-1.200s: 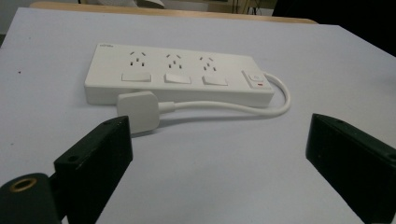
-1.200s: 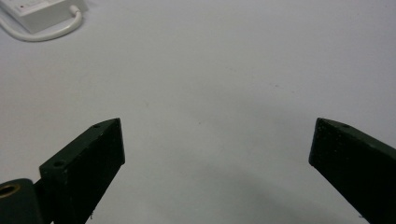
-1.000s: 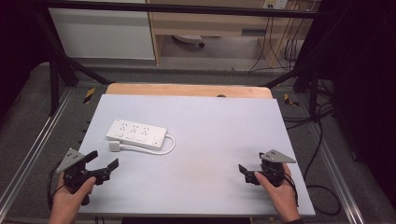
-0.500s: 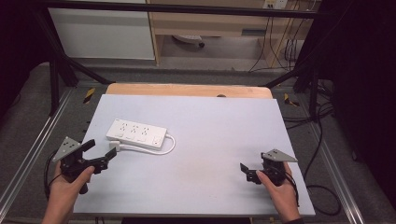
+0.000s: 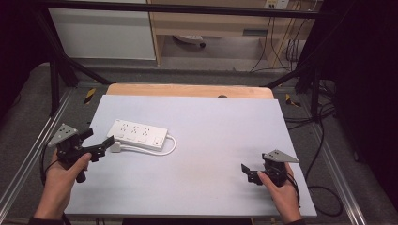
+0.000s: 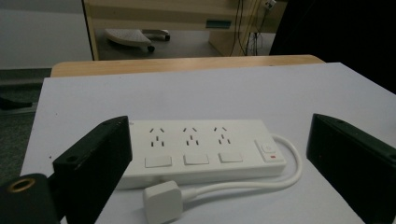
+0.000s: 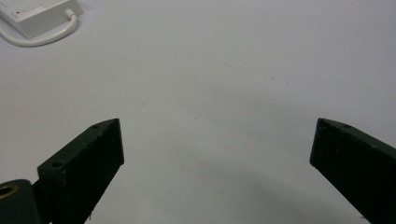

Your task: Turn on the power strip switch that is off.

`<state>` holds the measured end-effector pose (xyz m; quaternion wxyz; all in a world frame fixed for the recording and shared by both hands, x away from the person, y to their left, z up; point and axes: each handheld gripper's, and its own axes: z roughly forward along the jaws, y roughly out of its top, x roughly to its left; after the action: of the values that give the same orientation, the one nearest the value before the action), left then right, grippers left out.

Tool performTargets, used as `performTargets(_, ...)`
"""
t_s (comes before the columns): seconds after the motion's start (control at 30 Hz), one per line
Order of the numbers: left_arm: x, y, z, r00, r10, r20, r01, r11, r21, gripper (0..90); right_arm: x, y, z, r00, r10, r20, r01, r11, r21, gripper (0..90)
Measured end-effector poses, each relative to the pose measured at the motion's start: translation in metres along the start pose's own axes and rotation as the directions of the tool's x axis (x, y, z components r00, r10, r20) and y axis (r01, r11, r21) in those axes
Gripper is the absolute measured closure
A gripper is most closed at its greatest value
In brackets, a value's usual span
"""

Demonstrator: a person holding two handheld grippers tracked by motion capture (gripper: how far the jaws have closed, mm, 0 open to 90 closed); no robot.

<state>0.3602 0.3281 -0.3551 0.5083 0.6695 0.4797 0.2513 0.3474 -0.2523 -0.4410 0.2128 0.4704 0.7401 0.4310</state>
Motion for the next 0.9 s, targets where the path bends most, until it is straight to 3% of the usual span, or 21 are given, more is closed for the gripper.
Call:
performTargets(0.23,0.002,0.011,0.003,0.9997,0.023,-0.007,-0.024,0.9997,-0.011,6.8,-0.001,0.0,-0.002,0.9999,0.001,0.016,-0.001,1.0,-0.011,3.5)
performTargets(0.5,0.0,0.019,0.015,0.999,0.044,-0.002,-0.044,0.999,0.0,6.6,0.0,0.001,-0.001,1.0,-0.001,0.001,0.001,1.0,-0.008,3.2)
performTargets(0.9,0.008,0.023,0.034,0.998,0.061,-0.014,-0.061,0.997,0.048,6.4,0.0,0.001,-0.001,1.0,-0.003,-0.005,0.003,1.0,-0.008,3.7)
